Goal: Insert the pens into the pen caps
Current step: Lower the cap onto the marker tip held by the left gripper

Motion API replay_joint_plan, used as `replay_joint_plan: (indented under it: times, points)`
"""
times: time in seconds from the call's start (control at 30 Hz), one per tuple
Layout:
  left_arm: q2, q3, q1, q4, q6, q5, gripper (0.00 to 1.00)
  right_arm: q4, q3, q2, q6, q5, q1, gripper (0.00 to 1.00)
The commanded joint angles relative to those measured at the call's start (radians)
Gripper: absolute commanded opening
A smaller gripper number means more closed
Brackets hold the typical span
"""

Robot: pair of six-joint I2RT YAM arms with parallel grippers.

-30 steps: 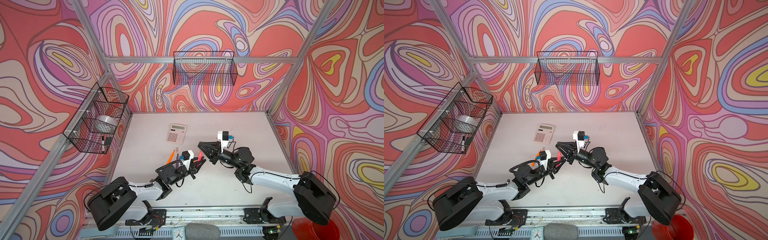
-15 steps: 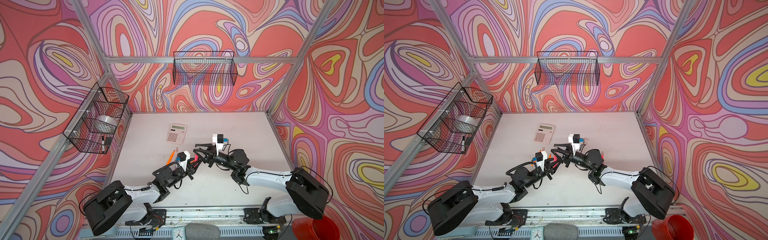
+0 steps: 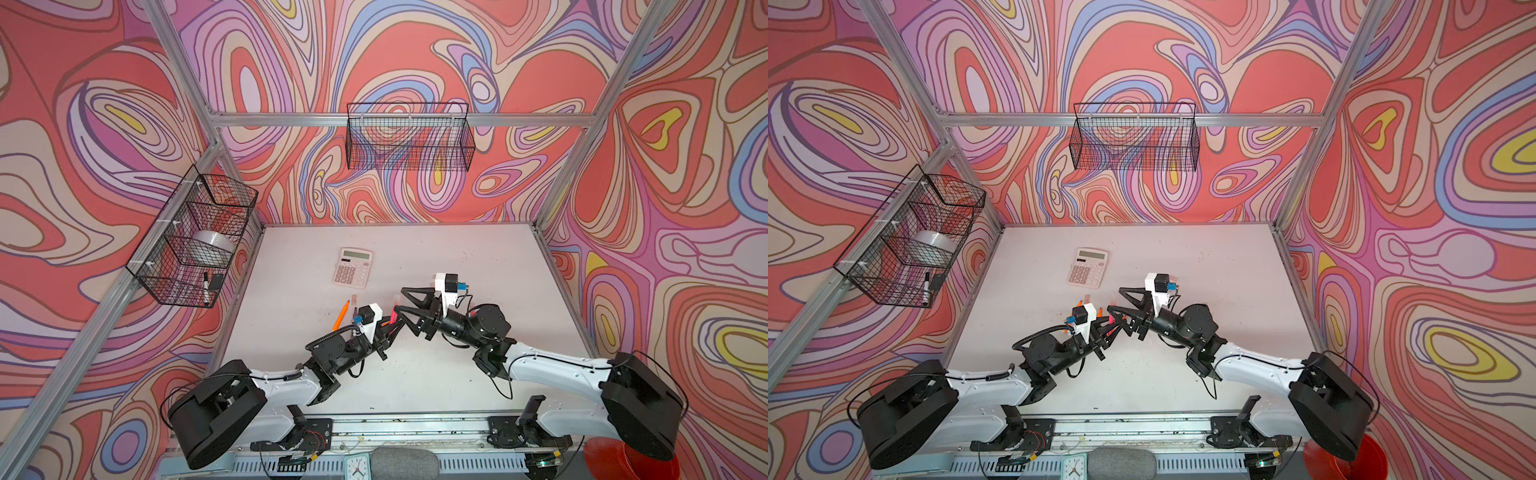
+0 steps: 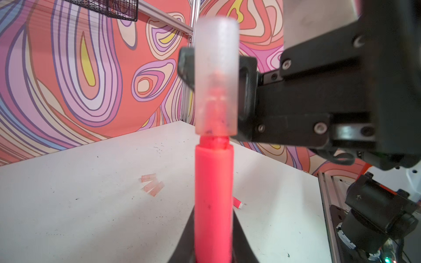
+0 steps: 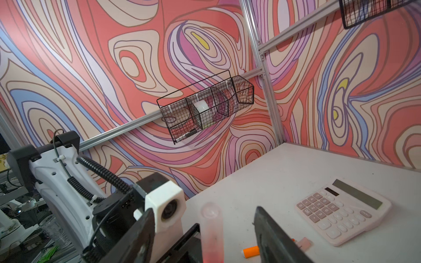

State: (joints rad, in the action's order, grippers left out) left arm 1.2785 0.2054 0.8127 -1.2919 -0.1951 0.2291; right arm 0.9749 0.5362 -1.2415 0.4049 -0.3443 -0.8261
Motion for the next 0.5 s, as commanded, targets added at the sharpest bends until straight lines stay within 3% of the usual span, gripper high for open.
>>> replay_joint_plan:
  times: [0.0,0.07,0.23,0.33,0.47]
  points:
    - [0.025,0.030,0.009,-0.067,0.053,0.035,0.00,-0.134,0.036,0.064,-0.053,0.007,-0.001,0.73]
    - [0.031,0.032,0.009,-0.067,0.063,0.037,0.00,-0.274,0.089,0.084,-0.050,0.046,-0.001,0.73]
    - [0.033,0.035,0.012,-0.052,0.102,0.038,0.00,-0.576,0.229,0.064,-0.050,0.156,-0.001,0.61]
    - [0.026,0.044,0.013,-0.016,0.128,0.030,0.00,-0.646,0.253,0.074,-0.067,0.119,-0.001,0.57]
    - [0.018,0.053,0.013,0.015,0.144,0.024,0.00,-0.667,0.222,0.100,-0.063,0.151,-0.001,0.49]
